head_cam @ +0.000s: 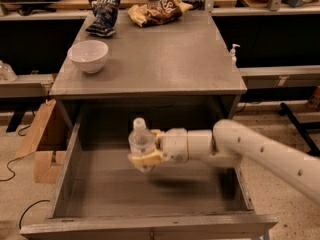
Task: Pick blue plastic bottle from top drawer and place on counter
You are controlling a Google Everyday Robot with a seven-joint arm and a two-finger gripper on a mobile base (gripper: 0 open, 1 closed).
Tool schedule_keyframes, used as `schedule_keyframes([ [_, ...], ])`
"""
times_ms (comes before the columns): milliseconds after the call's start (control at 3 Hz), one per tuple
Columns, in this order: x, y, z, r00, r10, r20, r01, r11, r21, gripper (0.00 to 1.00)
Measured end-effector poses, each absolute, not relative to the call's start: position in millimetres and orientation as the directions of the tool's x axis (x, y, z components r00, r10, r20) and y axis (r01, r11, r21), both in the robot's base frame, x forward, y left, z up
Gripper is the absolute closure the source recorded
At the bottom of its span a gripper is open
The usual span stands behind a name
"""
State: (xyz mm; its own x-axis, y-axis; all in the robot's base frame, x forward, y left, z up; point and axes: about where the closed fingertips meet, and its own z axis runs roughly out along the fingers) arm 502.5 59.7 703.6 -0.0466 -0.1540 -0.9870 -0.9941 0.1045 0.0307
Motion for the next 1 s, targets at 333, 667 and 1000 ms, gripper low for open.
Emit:
schedule_keyframes([
  [333, 543, 45, 805, -0.014, -0.225, -0.974, -0.993, 0.115, -0.012, 1.0],
  [667, 575, 37, 898, 0.014, -0.292, -0.956, -0.991, 0.124, -0.053, 1.0],
  [1000, 615, 14, 966, -0.039, -0.307, -0.951, -0.979, 0.201, -0.024, 1.0],
])
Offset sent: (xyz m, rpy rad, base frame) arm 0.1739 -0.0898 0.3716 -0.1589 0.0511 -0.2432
